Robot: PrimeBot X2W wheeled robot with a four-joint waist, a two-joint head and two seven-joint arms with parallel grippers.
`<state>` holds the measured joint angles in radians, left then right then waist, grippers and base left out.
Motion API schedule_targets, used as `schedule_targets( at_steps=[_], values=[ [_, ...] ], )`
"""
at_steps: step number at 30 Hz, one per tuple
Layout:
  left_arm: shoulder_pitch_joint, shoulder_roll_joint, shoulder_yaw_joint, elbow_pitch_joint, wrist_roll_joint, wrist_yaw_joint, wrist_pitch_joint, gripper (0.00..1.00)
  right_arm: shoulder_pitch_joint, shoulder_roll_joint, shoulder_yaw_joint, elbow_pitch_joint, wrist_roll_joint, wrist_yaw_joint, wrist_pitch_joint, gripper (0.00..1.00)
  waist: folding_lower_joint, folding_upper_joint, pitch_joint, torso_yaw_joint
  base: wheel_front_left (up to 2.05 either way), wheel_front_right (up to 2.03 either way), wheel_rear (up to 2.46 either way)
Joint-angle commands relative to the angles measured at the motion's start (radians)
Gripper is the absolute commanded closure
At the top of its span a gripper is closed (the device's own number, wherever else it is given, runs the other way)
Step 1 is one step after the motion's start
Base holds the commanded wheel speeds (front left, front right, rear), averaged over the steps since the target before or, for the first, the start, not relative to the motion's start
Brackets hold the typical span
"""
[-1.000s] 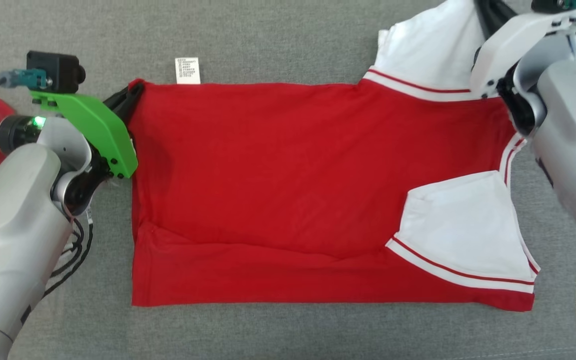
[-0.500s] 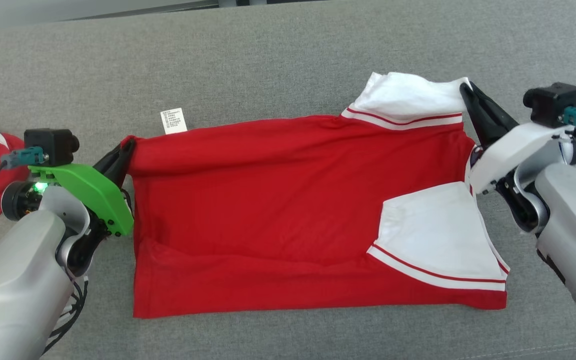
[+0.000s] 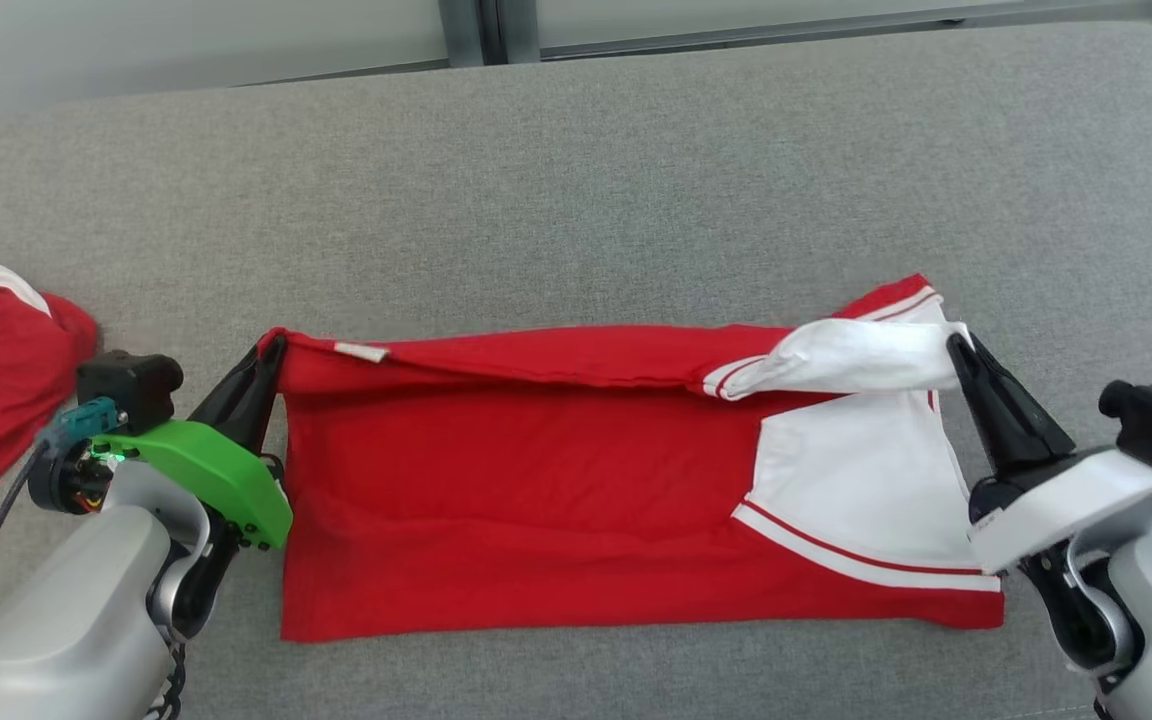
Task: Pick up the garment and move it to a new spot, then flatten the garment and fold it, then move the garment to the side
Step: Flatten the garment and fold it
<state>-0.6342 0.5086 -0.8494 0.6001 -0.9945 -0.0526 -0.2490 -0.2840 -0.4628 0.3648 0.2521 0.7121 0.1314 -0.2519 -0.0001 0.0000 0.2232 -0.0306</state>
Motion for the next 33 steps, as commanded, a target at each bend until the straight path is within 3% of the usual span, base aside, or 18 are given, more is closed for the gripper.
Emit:
schedule_targets(
  at_steps=[1,10,11,12,13,14,24,29,33],
  values=[
    [0.028,0.006,0.011,-0.011,0.013,0.016,-0.010,1.00,0.051,0.010,-0.038,-0.036,-0.016,-0.002,0.011,1.00,0.0001,0.0000,-0.008,0.006,0.00,0.00,0.00],
    [0.154,-0.020,0.106,-0.100,0.076,0.051,-0.017,1.00,0.267,0.104,-0.198,-0.201,-0.115,-0.001,0.131,1.00,0.0001,0.0000,-0.030,0.011,0.00,0.00,0.00],
    [0.168,-0.026,0.125,-0.110,0.087,0.055,-0.017,0.83,0.283,0.113,-0.212,-0.208,-0.129,-0.001,0.150,1.00,0.0001,0.0000,-0.031,0.011,0.00,0.00,0.00],
    [0.181,-0.031,0.136,-0.118,0.099,0.059,-0.017,0.53,0.291,0.118,-0.222,-0.213,-0.143,-0.002,0.161,0.86,0.0001,0.0000,-0.033,0.011,0.00,0.00,0.00],
    [0.198,-0.037,0.150,-0.128,0.115,0.063,-0.017,0.03,0.295,0.125,-0.234,-0.222,-0.155,-0.002,0.165,0.50,0.0001,0.0000,-0.035,0.012,0.00,0.00,0.00],
    [0.213,-0.043,0.167,-0.137,0.118,0.066,-0.017,0.00,0.299,0.131,-0.240,-0.225,-0.161,-0.001,0.172,0.00,0.0001,0.0000,-0.038,0.012,0.00,0.00,0.00],
    [0.399,-0.107,0.426,-0.282,0.270,0.112,-0.016,0.00,0.312,0.155,-0.306,-0.232,-0.142,-0.001,0.197,0.00,0.0001,0.0000,-0.073,0.024,0.00,0.00,0.00],
    [0.490,-0.184,0.610,-0.403,0.444,0.132,-0.016,0.00,0.258,0.154,-0.306,-0.157,-0.175,-0.001,0.226,0.00,0.0001,0.0000,-0.073,0.029,0.00,0.00,0.00],
    [0.545,-0.249,0.710,-0.472,0.599,0.104,-0.015,0.00,0.216,0.153,-0.287,-0.071,-0.196,-0.001,0.233,0.00,0.0001,0.0000,-0.067,0.043,0.00,0.00,0.00]
  ],
)
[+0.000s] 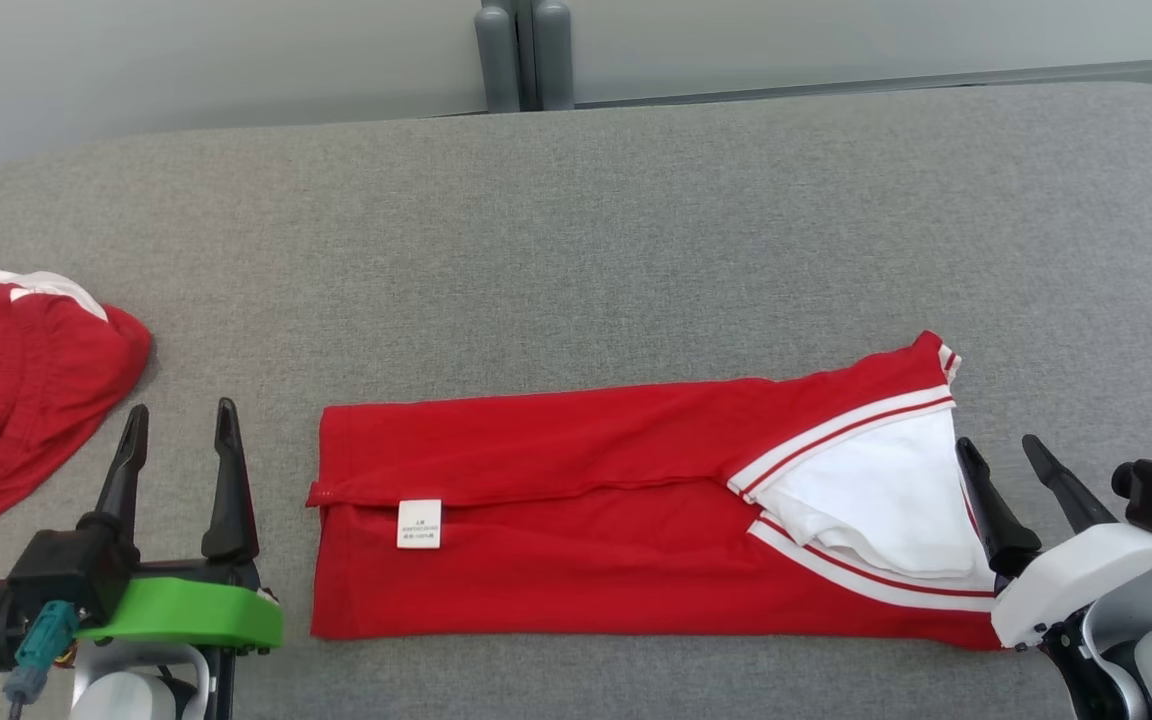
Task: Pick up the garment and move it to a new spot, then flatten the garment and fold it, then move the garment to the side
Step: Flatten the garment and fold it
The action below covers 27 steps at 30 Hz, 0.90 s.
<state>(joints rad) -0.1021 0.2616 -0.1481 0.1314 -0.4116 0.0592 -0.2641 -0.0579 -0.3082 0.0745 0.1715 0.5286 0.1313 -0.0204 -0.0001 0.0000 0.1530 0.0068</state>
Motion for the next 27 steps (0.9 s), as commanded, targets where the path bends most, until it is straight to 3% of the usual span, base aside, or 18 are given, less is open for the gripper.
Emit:
schedule_targets(
  at_steps=[1,9,17,18,19,20,27],
  values=[
    [0.026,-0.023,0.027,-0.014,0.046,-0.018,0.000,0.00,-0.024,-0.004,0.009,0.030,-0.017,-0.001,-0.003,0.00,0.0001,0.0000,0.006,0.011,0.00,0.00,0.00],
    [0.072,-0.142,0.159,-0.017,0.172,-0.111,0.000,0.00,-0.109,-0.007,0.051,0.208,-0.025,-0.001,-0.015,0.00,0.0001,0.0000,0.025,0.043,0.00,0.00,0.00],
    [0.075,-0.191,0.215,-0.006,0.248,-0.157,0.000,0.00,-0.146,-0.008,0.091,0.355,-0.002,-0.001,-0.011,0.00,0.0001,0.0000,0.033,0.064,0.00,0.00,0.00],
    [0.075,-0.195,0.220,-0.006,0.253,-0.160,0.000,0.00,-0.147,-0.004,0.102,0.369,0.004,-0.001,-0.005,0.20,0.0001,0.0000,0.032,0.064,0.00,0.00,0.00],
    [0.077,-0.198,0.225,-0.002,0.256,-0.164,0.000,0.00,-0.146,0.000,0.115,0.380,0.014,-0.001,0.000,0.84,0.0001,0.0000,0.031,0.064,0.00,0.00,0.00],
    [0.078,-0.200,0.229,-0.001,0.260,-0.165,0.000,0.00,-0.149,0.003,0.123,0.386,0.024,-0.001,-0.002,1.00,0.0001,0.0000,0.031,0.063,0.00,0.00,0.00],
    [0.082,-0.207,0.250,0.013,0.272,-0.179,0.000,0.00,-0.180,-0.047,0.113,0.447,0.081,-0.003,-0.043,1.00,0.0001,0.0000,0.011,0.042,0.00,0.00,0.00]
  ],
)
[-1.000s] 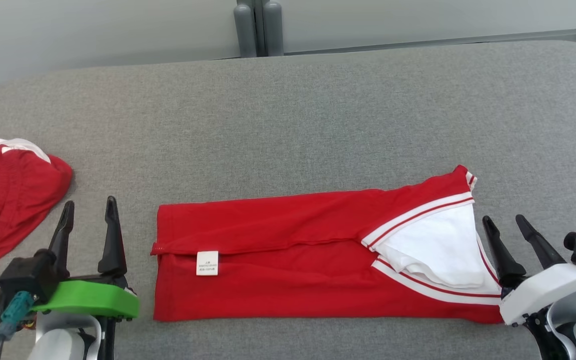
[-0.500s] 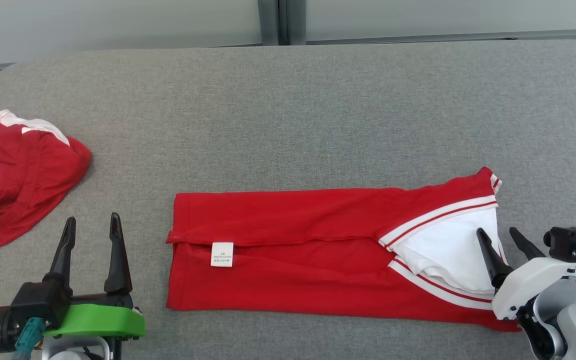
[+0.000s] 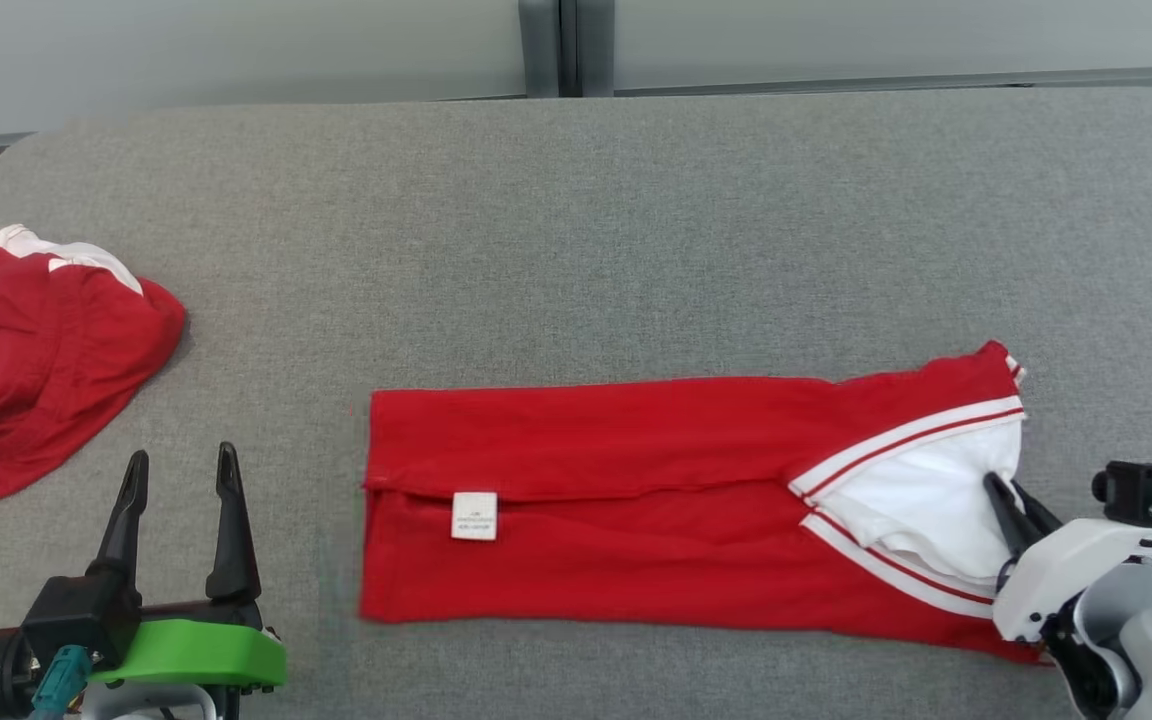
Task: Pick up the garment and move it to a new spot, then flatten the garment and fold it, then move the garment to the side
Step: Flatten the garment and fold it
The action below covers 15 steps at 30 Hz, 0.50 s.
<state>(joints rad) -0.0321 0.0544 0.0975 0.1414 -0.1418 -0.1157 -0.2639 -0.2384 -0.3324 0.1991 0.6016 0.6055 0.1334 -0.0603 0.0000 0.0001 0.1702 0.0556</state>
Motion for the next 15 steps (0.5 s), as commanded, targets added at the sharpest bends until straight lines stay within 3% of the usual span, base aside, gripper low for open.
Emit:
schedule_targets(
  at_steps=[1,9,15],
  values=[
    [0.015,-0.001,0.008,0.004,0.003,-0.006,0.000,0.00,-0.002,-0.035,-0.021,0.025,0.011,-0.005,-0.010,1.00,0.0000,-0.0001,-0.011,-0.010,0.00,0.00,0.00],
    [0.036,-0.003,0.020,0.007,0.012,-0.010,0.000,0.00,0.020,-0.119,-0.093,0.052,0.038,-0.004,-0.045,1.00,0.0000,-0.0001,-0.046,-0.037,0.00,0.00,0.00],
    [0.055,-0.003,0.024,0.010,0.001,-0.012,0.000,0.00,0.032,-0.098,-0.061,-0.053,0.043,-0.004,-0.034,1.00,0.0000,-0.0001,-0.068,-0.067,0.00,0.00,0.00]
  ],
)
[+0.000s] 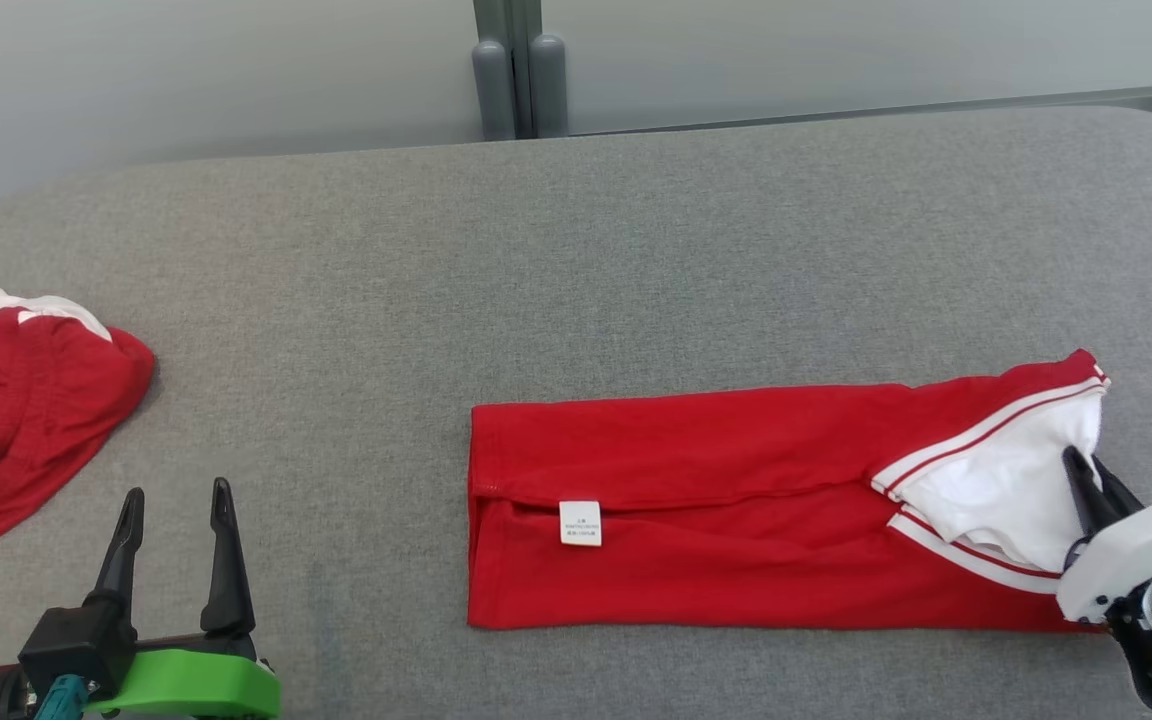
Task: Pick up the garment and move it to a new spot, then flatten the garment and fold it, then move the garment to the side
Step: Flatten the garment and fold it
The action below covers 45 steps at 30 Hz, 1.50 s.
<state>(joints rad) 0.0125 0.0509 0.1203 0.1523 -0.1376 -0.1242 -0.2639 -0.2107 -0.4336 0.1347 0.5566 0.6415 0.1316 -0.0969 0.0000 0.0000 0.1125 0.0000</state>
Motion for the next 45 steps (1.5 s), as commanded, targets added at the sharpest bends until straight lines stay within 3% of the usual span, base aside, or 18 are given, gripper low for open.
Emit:
schedule_targets(
  at_steps=[1,9,17,24,32,33,34,35,45],
  values=[
    [0.013,0.000,-0.001,-0.001,-0.006,-0.004,0.000,0.00,0.007,0.012,0.015,-0.038,0.008,-0.002,0.007,1.00,0.0000,0.0000,-0.012,-0.015,0.00,0.00,0.00],
    [0.015,0.001,-0.011,0.009,-0.010,-0.005,0.000,0.00,0.022,0.095,0.118,-0.261,-0.007,-0.002,0.066,1.00,0.0000,0.0000,-0.027,-0.023,0.00,0.00,0.00],
    [0.020,0.001,-0.028,0.024,-0.017,-0.006,0.000,0.00,0.018,0.188,0.214,-0.388,-0.027,-0.002,0.128,1.00,0.0000,0.0000,-0.038,0.020,0.00,0.00,0.00],
    [0.009,0.001,-0.049,0.037,-0.026,-0.006,0.000,0.00,-0.028,0.270,0.308,-0.374,-0.040,-0.001,0.147,1.00,0.0000,0.0000,-0.032,0.072,0.00,0.00,0.00],
    [-0.016,0.001,-0.079,0.052,-0.032,-0.004,0.000,0.00,-0.099,0.327,0.386,-0.269,-0.042,-0.001,0.118,1.00,0.0000,0.0000,-0.021,0.122,0.00,0.00,0.00],
    [-0.017,0.001,-0.081,0.054,-0.034,-0.002,0.000,0.00,-0.108,0.332,0.390,-0.252,-0.043,-0.001,0.109,0.89,0.0000,0.0000,-0.021,0.125,0.00,0.00,0.00],
    [-0.018,0.001,-0.083,0.055,-0.034,-0.002,0.000,0.00,-0.113,0.336,0.395,-0.240,-0.042,-0.001,0.102,0.24,0.0000,0.0000,-0.020,0.126,0.00,0.00,0.00],
    [-0.018,0.001,-0.085,0.057,-0.035,-0.001,0.000,0.00,-0.120,0.338,0.400,-0.229,-0.039,-0.001,0.092,0.00,0.0000,0.0000,-0.020,0.127,0.00,0.00,0.00],
    [-0.004,0.001,-0.074,0.057,-0.026,0.001,0.000,0.00,-0.121,0.270,0.327,-0.275,-0.051,-0.001,-0.090,0.00,0.0000,0.0000,-0.044,0.076,0.00,0.00,0.00]
  ],
)
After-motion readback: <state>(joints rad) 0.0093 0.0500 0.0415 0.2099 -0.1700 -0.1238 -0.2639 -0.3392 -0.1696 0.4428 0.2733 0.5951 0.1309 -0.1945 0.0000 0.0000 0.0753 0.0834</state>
